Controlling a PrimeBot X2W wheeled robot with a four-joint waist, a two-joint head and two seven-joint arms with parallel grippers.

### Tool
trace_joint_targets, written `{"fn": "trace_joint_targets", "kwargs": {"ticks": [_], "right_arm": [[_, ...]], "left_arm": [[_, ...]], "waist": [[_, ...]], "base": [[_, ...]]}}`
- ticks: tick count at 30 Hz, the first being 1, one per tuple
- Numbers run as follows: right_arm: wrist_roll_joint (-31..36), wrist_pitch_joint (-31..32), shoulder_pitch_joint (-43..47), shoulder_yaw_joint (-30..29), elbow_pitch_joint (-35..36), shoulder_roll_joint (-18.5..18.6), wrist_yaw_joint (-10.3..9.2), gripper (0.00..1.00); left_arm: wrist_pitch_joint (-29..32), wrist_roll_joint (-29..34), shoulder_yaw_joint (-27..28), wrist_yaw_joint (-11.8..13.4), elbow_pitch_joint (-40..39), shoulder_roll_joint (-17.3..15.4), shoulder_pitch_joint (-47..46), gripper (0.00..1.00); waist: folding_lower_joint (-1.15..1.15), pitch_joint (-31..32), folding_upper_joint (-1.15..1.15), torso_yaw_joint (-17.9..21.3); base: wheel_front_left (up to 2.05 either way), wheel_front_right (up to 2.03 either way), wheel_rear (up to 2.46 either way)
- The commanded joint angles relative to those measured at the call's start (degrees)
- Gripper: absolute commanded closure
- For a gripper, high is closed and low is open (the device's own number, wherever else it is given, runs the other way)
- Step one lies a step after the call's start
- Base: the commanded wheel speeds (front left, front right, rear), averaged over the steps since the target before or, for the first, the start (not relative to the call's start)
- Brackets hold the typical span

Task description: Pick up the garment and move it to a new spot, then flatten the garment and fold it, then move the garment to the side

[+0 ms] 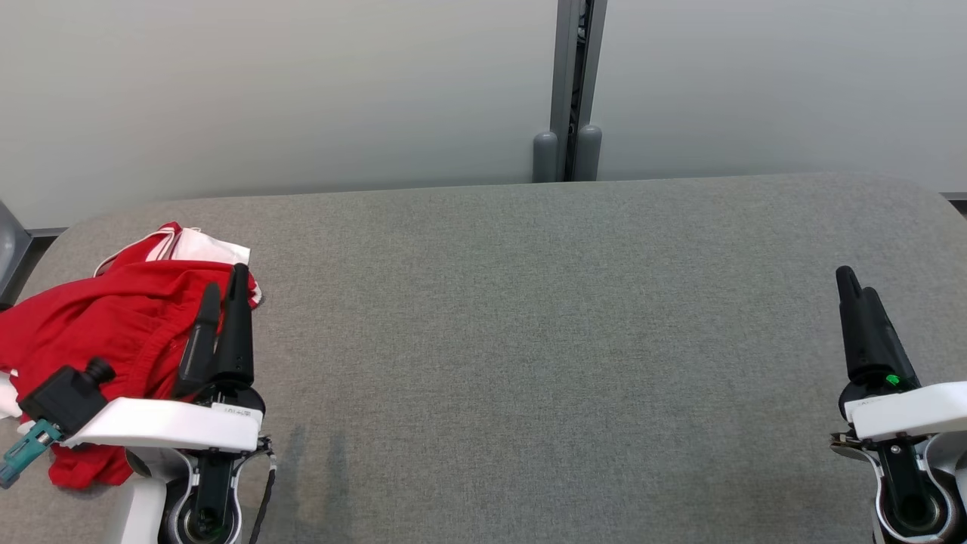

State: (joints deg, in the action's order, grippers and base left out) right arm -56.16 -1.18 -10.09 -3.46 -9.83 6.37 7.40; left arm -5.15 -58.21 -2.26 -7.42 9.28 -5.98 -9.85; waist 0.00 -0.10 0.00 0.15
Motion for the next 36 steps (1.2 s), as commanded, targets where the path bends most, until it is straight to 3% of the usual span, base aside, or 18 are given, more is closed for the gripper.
{"fn": "trace_joint_targets", "kwargs": {"ticks": [1,17,36], "right_arm": [[2.8,-0.8,-0.9,0.4,1.2,1.1,0.08,0.0],[20.4,-4.2,0.3,4.5,0.3,2.6,0.1,0.0],[33.2,-7.4,1.7,2.7,-2.7,0.6,0.11,0.0]], "left_arm": [[-0.5,2.8,-0.2,0.0,-1.1,-0.4,-1.0,0.0],[-2.9,19.2,-1.6,1.4,0.4,-1.4,1.5,0.0],[-5.2,29.9,-1.2,3.9,5.3,-1.8,3.1,0.0]], "waist": [[0.0,0.0,0.0,0.0],[0.0,0.4,0.0,0.5],[0.0,0.7,0.0,0.7]], "base": [[0.0,0.0,0.0],[0.0,0.0,0.0],[0.0,0.0,0.0]]}}
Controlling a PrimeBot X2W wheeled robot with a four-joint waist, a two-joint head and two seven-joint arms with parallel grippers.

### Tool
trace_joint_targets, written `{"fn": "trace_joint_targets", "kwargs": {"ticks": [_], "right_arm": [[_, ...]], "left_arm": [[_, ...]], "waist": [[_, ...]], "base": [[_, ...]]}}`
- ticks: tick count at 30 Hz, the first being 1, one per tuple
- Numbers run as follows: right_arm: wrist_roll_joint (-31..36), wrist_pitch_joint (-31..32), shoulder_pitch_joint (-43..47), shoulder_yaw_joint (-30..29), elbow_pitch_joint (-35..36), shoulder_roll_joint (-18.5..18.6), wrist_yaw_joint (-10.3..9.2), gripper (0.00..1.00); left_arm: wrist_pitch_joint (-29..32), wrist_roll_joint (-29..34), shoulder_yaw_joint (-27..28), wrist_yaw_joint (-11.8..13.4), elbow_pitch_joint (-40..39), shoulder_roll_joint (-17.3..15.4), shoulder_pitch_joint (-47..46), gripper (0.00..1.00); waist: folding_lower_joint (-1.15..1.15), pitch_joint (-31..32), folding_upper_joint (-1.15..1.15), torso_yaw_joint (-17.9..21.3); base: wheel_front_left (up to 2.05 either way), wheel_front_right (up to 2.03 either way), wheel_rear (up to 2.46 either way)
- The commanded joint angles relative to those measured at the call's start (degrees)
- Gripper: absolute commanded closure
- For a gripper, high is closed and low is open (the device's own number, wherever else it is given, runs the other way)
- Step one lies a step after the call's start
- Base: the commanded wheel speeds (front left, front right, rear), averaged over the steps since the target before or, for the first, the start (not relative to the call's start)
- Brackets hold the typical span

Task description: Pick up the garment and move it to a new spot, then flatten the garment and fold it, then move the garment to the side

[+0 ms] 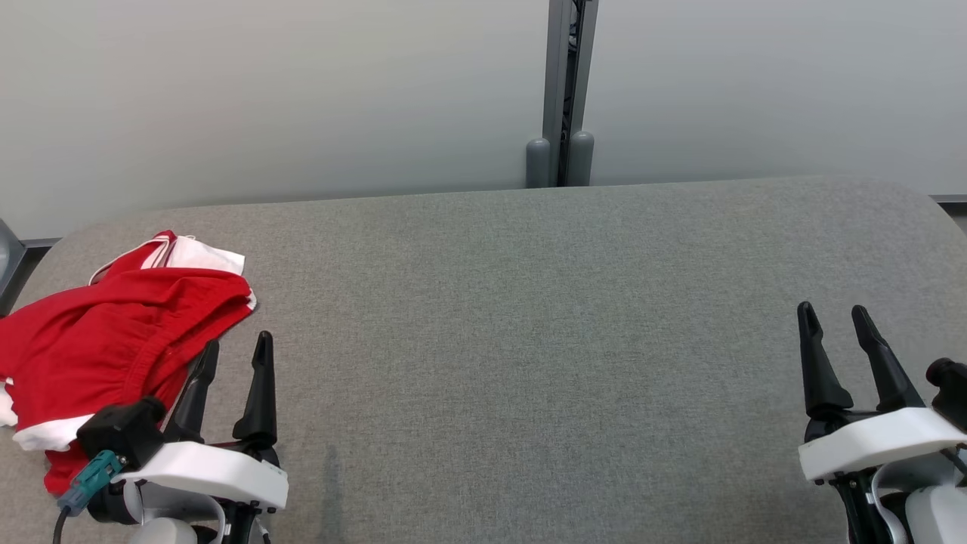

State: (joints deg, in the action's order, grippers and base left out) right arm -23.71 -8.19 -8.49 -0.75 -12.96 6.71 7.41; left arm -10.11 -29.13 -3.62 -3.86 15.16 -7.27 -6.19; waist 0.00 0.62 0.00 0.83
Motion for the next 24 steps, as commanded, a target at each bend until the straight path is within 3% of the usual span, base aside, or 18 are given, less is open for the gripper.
{"fn": "trace_joint_targets", "kwargs": {"ticks": [1,24], "right_arm": [[1.3,-0.6,0.2,-0.2,0.4,0.1,0.1,0.0],[11.3,-4.2,1.5,2.2,-2.0,-1.2,0.12,0.0]], "left_arm": [[-0.4,1.4,0.2,0.4,-0.4,-0.6,-0.5,0.0],[-3.0,11.8,-0.4,1.9,4.6,-1.8,0.6,0.0]], "waist": [[0.0,0.0,0.0,0.0],[0.0,0.5,0.0,0.1]], "base": [[0.0,0.0,0.0],[0.0,0.0,0.0]]}}
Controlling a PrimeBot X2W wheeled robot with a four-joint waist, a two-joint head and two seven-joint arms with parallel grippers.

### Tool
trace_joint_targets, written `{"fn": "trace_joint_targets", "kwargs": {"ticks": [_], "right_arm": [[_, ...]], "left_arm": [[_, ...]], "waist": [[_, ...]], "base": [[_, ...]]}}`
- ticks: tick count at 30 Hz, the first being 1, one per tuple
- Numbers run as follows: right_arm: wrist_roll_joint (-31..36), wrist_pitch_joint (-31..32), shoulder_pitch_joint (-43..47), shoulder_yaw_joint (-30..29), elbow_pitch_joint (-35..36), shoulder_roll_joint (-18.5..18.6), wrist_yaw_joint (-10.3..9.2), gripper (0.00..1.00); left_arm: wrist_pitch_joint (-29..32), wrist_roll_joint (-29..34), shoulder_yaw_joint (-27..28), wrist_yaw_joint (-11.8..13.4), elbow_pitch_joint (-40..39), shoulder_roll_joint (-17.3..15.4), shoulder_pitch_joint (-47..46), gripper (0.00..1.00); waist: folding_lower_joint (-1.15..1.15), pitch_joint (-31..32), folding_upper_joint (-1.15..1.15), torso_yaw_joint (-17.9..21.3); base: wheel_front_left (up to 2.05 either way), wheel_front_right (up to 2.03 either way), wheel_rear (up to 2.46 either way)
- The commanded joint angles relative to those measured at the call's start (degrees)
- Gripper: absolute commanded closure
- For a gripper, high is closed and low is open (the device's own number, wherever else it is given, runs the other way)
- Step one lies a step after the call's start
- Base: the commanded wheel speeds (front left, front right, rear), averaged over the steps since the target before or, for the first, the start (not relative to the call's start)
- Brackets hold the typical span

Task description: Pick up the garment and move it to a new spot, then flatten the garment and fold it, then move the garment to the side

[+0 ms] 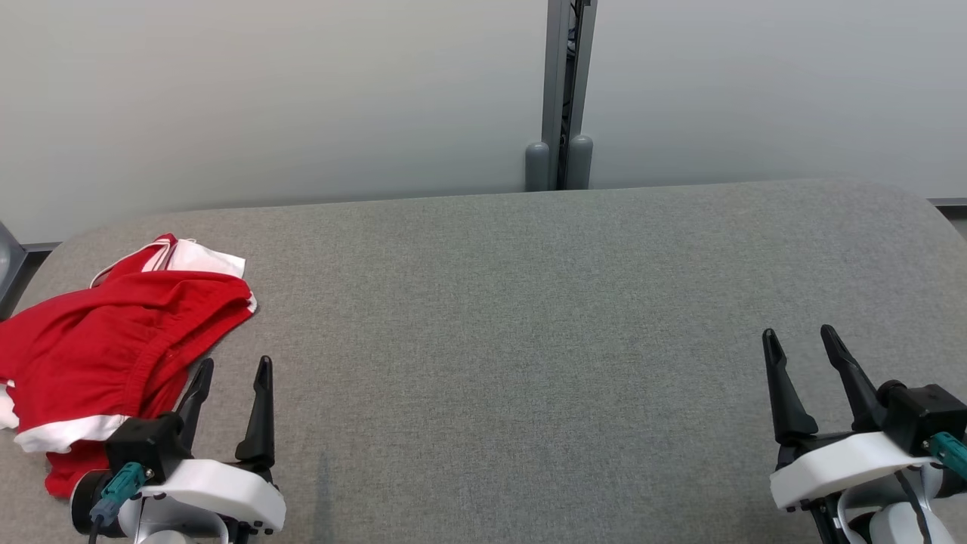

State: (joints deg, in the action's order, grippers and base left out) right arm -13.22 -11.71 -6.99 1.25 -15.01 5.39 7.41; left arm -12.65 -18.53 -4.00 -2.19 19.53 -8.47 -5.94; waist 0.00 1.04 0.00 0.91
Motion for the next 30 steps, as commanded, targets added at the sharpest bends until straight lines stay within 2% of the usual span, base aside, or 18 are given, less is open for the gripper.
{"fn": "trace_joint_targets", "kwargs": {"ticks": [1,25,30], "right_arm": [[1.2,-0.8,0.0,0.3,0.0,0.1,0.12,0.0],[3.8,-3.7,-0.6,1.4,-3.5,-0.5,0.13,0.0],[3.2,-3.6,-0.7,1.5,-4.2,-0.4,0.13,0.0]], "left_arm": [[-0.6,1.5,0.0,0.3,0.2,-0.6,0.4,0.0],[-1.4,5.3,0.7,0.3,1.8,-0.9,0.7,0.0],[-0.7,4.0,0.9,0.3,1.8,-0.8,0.7,0.0]], "waist": [[0.0,0.1,0.0,0.0],[0.0,0.1,0.0,0.3],[0.0,0.3,0.0,0.3]], "base": [[0.0,0.0,0.0],[0.0,0.0,0.0],[0.0,0.0,0.0]]}}
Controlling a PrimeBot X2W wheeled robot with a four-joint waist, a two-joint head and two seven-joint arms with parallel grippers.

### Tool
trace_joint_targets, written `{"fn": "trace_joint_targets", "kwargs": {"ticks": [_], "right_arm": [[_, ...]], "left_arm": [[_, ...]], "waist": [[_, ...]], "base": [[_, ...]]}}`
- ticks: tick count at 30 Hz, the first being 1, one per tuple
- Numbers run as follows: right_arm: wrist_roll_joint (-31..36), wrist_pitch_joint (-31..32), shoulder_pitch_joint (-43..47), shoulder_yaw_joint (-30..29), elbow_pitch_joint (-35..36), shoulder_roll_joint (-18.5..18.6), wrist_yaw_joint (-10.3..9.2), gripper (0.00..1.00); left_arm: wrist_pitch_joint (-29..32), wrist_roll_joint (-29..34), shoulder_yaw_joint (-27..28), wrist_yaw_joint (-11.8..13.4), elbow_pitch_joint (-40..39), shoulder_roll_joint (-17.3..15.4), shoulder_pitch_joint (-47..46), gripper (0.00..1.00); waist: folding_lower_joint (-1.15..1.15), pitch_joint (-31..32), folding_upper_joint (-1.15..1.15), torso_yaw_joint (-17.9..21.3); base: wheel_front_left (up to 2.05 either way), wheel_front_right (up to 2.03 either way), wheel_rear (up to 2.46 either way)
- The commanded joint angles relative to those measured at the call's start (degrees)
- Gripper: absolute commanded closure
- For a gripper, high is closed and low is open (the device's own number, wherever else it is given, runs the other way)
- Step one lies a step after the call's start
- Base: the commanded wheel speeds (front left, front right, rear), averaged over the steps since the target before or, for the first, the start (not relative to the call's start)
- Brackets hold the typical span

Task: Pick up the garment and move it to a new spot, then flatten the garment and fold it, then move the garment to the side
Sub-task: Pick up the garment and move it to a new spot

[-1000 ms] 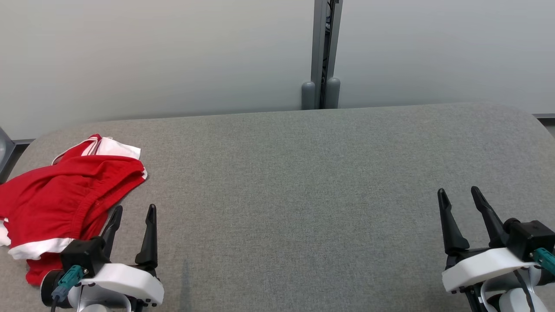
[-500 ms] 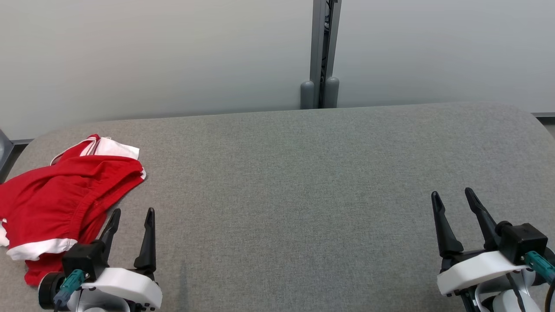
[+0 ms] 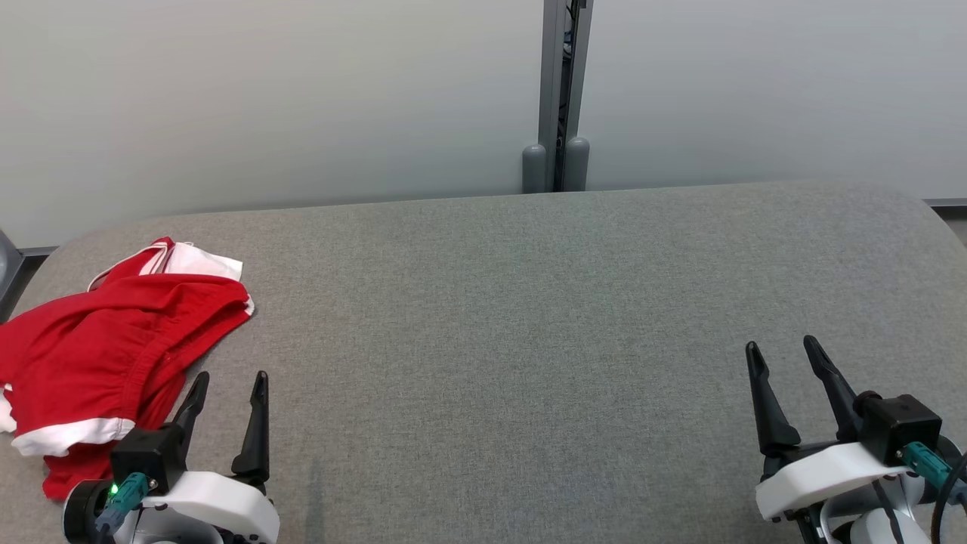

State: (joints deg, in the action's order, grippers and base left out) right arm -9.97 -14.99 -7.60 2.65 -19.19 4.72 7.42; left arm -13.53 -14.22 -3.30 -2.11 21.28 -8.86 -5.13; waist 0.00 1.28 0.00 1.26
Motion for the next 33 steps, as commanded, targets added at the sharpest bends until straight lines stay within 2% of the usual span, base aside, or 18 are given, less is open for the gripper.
{"fn": "trace_joint_targets", "kwargs": {"ticks": [1,26,33], "right_arm": [[-0.1,-0.3,-0.1,0.1,-0.3,0.3,0.12,0.0],[-0.1,-0.3,-0.5,0.5,-1.1,0.4,0.12,0.0],[-0.9,-0.3,-0.9,1.7,-0.6,0.2,0.12,0.0]], "left_arm": [[0.2,-0.5,0.2,0.2,0.1,-0.4,-0.2,0.0],[1.2,-2.4,0.0,1.2,0.2,-1.1,0.0,0.0],[1.0,-3.6,0.9,1.8,0.2,-1.3,-1.2,0.0]], "waist": [[0.0,0.0,0.0,0.0],[0.0,-0.2,0.0,-0.2],[0.0,-0.6,0.0,-2.8]], "base": [[0.0,0.0,0.0],[0.0,0.0,0.0],[0.0,0.0,0.0]]}}
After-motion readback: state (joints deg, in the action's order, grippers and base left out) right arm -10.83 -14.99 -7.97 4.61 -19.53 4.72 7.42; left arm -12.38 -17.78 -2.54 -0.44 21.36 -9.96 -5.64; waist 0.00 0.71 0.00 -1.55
